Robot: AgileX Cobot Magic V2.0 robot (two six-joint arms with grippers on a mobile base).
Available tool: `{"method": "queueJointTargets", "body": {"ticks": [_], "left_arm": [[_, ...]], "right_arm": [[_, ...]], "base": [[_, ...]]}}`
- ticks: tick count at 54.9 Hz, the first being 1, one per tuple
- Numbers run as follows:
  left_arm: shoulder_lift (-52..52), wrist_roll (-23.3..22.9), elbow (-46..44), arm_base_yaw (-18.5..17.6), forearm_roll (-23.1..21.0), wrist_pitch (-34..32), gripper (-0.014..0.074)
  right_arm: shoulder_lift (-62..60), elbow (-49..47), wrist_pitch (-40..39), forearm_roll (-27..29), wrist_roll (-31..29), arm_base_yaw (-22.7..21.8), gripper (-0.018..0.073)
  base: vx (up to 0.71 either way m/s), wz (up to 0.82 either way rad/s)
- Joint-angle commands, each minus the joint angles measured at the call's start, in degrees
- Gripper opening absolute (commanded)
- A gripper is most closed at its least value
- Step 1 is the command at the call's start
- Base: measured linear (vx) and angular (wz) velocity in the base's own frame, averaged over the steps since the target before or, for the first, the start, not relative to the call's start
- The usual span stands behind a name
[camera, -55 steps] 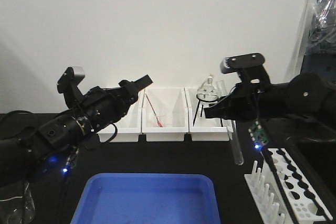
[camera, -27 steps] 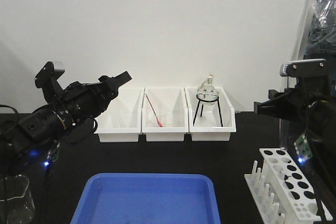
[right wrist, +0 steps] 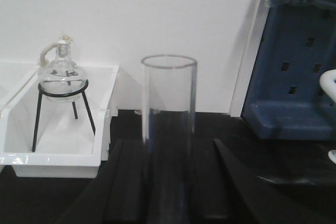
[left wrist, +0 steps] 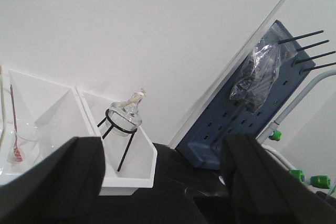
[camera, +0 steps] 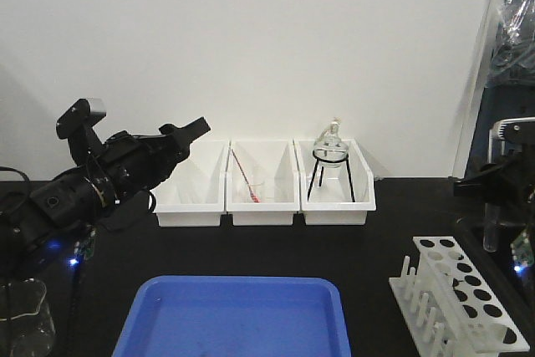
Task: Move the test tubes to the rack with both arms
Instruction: 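Carry the tube with the right gripper over the white rack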
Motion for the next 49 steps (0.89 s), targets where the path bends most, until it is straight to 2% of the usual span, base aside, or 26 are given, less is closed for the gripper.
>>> {"method": "queueJointTargets", "body": {"ticks": [1, 4, 6, 10, 13, 15, 20, 27, 34, 40, 45, 49], "left_arm": [[-3.1, 0.7, -1.9, 0.0, -1.3, -3.2, 0.0589], [-3.1, 0.7, -1.9, 0.0, -1.3, -3.2, 0.0589], [-3.1, 0.7, -1.9, 0.0, -1.3, -3.2, 0.0589], [-3.1, 0.7, -1.9, 0.0, -1.3, -3.2, 0.0586], [-3.1, 0.7, -1.9, 0.0, -1.3, -3.2, 0.0584], [-3.1, 0.7, -1.9, 0.0, -1.3, -3.2, 0.0584], [-3.1, 0.7, -1.9, 0.0, -1.3, -3.2, 0.0584], [-3.1, 0.7, -1.9, 0.0, -1.3, -3.2, 0.0584], [-3.1, 0.7, -1.9, 0.0, -1.3, -3.2, 0.0584], [-3.1, 0.8, -1.9, 0.0, -1.4, -3.2, 0.0584], [-3.1, 1.6, -1.9, 0.0, -1.4, -3.2, 0.0584], [-3.1, 1.6, -1.9, 0.0, -1.4, -3.2, 0.0584]], "right_arm": [[-2.4, -1.6, -10.6, -19.2, 19.7, -2.6, -0.0011], [-1.7, -1.6, -16.2, -30.4, 31.9, -5.1, -0.0011], [-1.2, -1.6, -19.3, -35.6, 37.2, -6.2, -0.0011], [-0.1, -1.6, -22.1, -43.0, 42.3, -7.4, -0.0011], [0.5, -1.6, -22.0, -46.7, 42.7, -7.2, -0.0011], [0.6, -1.6, -21.8, -47.4, 42.4, -6.7, -0.0011], [0.6, -1.6, -21.7, -43.8, 40.9, -5.4, -0.0011], [0.7, -1.6, -20.6, -36.2, 33.0, -3.6, -0.0011], [1.4, -1.1, -20.4, -30.6, 30.6, -2.4, -0.0011], [1.3, 4.3, -24.7, -21.6, 24.6, -2.2, -0.0011], [0.9, 10.5, -31.5, -12.4, 14.1, -2.2, -0.0011], [0.8, 12.5, -35.1, -9.1, 13.4, -2.1, -0.0011]], "base": [[0.0, 0.0], [0.0, 0.0], [0.0, 0.0], [0.0, 0.0], [0.0, 0.0], [0.0, 0.0], [0.0, 0.0], [0.0, 0.0], [0.0, 0.0], [0.0, 0.0], [0.0, 0.0], [0.0, 0.0]]}}
